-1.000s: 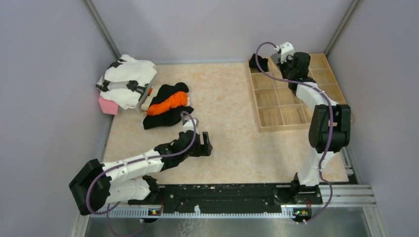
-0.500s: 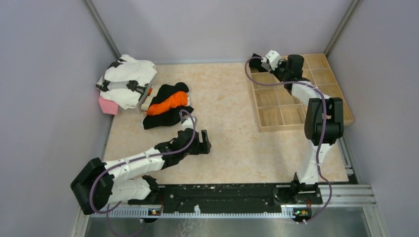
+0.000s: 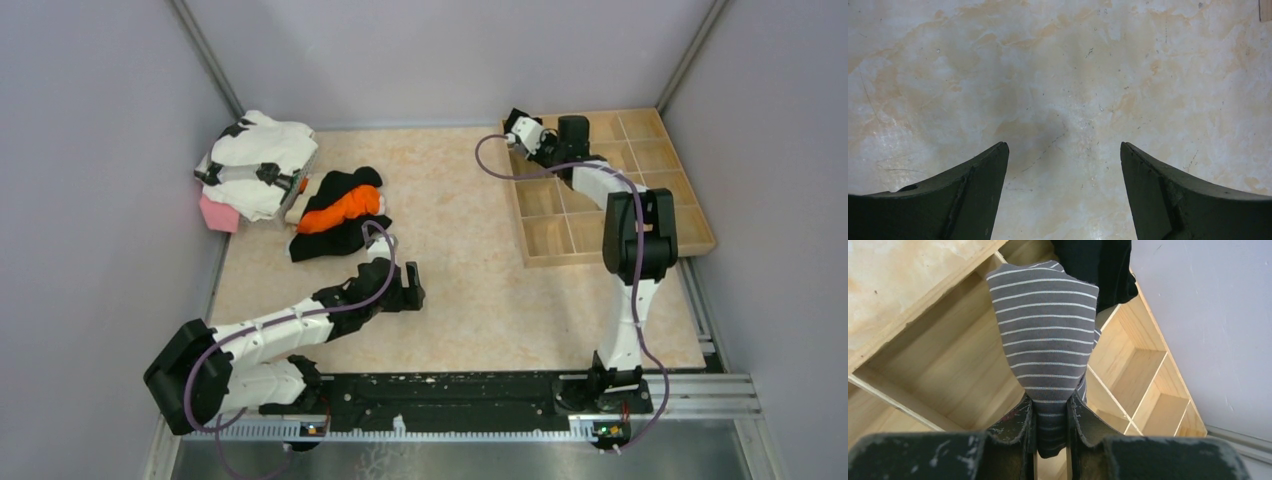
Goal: Roll the underwear
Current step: Place the underwear in the storage box.
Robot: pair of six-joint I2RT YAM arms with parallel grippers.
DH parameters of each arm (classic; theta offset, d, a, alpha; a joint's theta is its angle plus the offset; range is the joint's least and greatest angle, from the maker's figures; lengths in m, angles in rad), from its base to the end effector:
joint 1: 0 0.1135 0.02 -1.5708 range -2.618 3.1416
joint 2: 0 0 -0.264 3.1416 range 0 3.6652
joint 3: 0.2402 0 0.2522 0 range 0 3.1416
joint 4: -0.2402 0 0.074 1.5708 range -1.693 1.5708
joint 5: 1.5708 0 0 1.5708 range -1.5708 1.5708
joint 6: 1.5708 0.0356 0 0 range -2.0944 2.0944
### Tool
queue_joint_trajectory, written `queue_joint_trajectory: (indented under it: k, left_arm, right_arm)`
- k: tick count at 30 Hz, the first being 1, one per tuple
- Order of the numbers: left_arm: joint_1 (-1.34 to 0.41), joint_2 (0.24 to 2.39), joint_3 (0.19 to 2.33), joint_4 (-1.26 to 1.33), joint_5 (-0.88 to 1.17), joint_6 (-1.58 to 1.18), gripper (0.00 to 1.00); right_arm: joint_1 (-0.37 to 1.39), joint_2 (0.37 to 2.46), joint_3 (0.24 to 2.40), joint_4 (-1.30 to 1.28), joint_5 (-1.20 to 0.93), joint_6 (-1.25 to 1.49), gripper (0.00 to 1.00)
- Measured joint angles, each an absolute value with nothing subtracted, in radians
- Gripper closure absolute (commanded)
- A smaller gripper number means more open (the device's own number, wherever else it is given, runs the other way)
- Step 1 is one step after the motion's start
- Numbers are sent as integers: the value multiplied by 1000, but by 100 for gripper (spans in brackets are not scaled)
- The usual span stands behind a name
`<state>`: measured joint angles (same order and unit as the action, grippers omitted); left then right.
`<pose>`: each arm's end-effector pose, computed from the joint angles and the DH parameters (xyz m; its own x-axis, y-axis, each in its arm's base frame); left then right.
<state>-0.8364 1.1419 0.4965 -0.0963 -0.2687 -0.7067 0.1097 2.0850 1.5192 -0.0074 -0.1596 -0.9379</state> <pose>0.1557 -0.1583 0.1810 -0.7238 -0.1325 -0.6772 0.1505 0.9274 -0.3424 0.4770 0.0582 0.2035 -0.1247 -0.8146 -0.5664 -0.5771 0.5239 -0.6265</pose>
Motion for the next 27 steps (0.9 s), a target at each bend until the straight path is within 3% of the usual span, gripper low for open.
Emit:
queue_joint_trajectory:
  k: [27]
  left_arm:
    - [-817, 1142, 496, -97, -251, -699, 11]
  right_arm:
    - [123, 2189, 1712, -333, -225, -912, 100]
